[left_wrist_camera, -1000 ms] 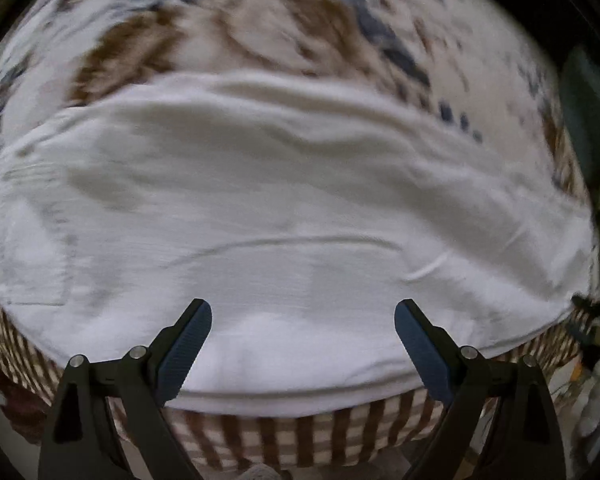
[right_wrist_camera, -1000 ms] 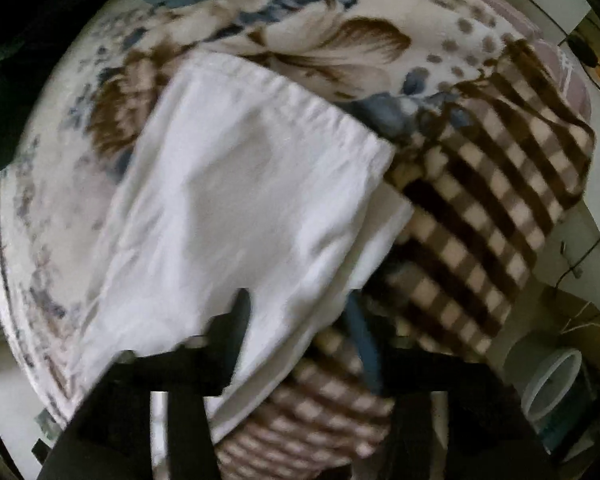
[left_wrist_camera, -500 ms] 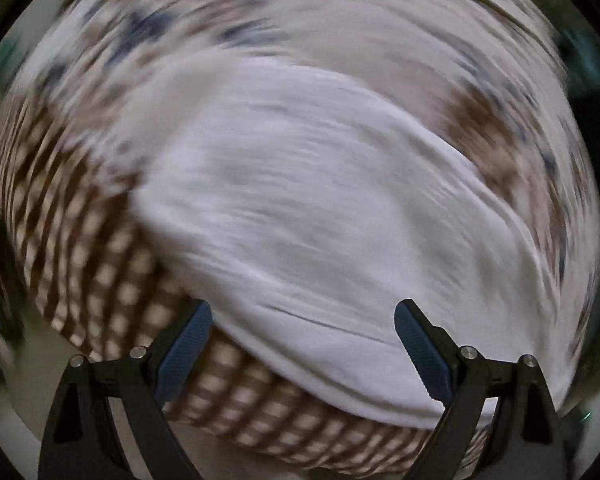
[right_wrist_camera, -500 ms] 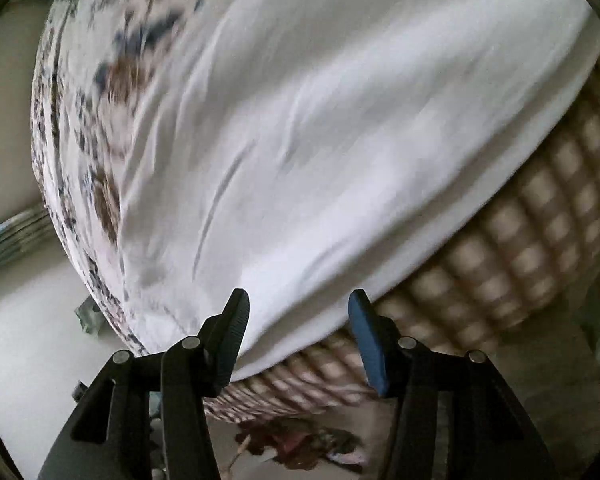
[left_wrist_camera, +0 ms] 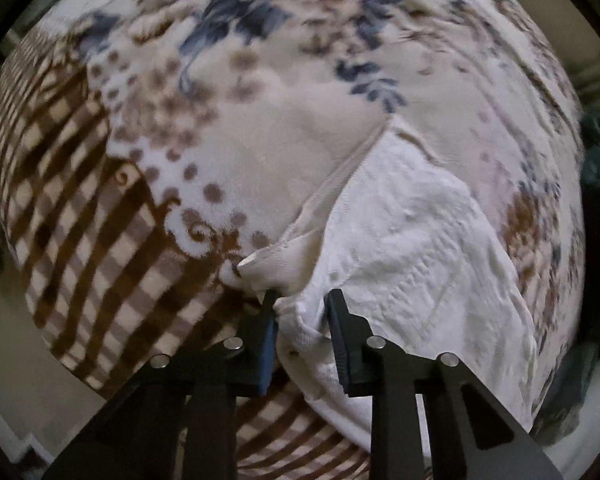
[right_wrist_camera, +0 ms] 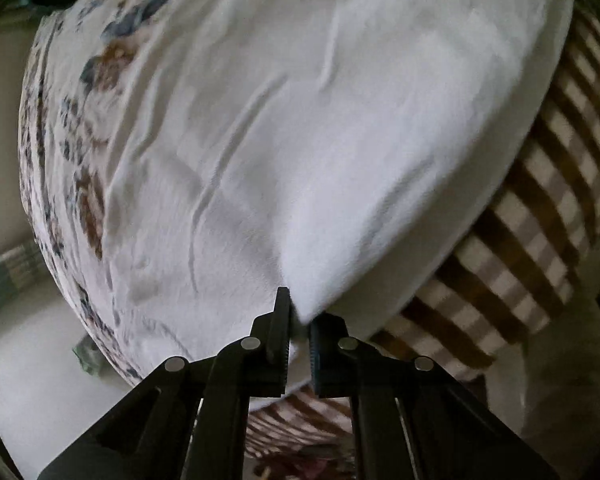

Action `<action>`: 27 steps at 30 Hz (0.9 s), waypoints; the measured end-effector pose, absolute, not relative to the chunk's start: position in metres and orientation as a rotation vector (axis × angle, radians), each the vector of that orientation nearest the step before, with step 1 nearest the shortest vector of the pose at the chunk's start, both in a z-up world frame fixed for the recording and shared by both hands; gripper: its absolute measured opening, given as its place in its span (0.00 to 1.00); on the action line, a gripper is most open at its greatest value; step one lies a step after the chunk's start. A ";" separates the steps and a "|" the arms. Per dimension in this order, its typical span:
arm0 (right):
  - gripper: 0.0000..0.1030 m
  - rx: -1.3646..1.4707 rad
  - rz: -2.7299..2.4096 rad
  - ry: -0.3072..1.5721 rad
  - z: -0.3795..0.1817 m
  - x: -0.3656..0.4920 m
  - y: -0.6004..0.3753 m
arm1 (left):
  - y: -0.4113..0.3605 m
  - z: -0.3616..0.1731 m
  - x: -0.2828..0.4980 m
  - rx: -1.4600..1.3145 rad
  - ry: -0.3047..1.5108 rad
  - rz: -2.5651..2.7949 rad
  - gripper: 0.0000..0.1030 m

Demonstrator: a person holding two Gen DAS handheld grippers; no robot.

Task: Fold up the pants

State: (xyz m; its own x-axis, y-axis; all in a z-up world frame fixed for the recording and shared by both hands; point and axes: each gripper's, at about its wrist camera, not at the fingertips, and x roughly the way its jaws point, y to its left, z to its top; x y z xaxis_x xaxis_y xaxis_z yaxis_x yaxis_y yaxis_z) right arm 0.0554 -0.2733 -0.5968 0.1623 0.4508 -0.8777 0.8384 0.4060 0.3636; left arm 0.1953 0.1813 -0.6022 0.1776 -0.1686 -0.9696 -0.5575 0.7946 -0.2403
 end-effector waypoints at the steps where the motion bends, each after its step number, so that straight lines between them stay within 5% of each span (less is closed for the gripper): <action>1: 0.08 1.213 -0.403 1.474 -0.594 0.060 -0.270 | 0.184 -0.600 0.193 -0.644 1.383 0.289 0.19; 9: 0.09 1.196 -0.386 1.546 -0.621 0.061 -0.278 | 0.199 -0.606 0.193 -0.577 1.454 0.261 0.18; 14: 0.34 1.223 -0.289 1.578 -0.637 0.064 -0.288 | 0.166 -0.581 0.195 -0.387 1.463 0.282 0.26; 16: 0.47 1.177 -0.291 1.570 -0.626 0.059 -0.301 | 0.137 -0.565 0.198 -0.256 1.420 0.261 0.41; 18: 0.50 1.155 -0.314 1.533 -0.616 0.053 -0.324 | 0.105 -0.557 0.202 -0.235 1.405 0.179 0.84; 27: 0.50 1.177 -0.745 1.183 -0.564 -0.009 -0.541 | -0.101 -0.567 0.236 -0.031 1.419 -0.107 0.85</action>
State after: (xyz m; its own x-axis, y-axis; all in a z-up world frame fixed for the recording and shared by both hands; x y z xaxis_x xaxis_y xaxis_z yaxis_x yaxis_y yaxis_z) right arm -0.0088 -0.5415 -0.5641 0.2661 0.1280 -0.9554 0.9171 0.2716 0.2918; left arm 0.2363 -0.1015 -0.5674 0.1471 -0.0928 -0.9848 0.0560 0.9948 -0.0854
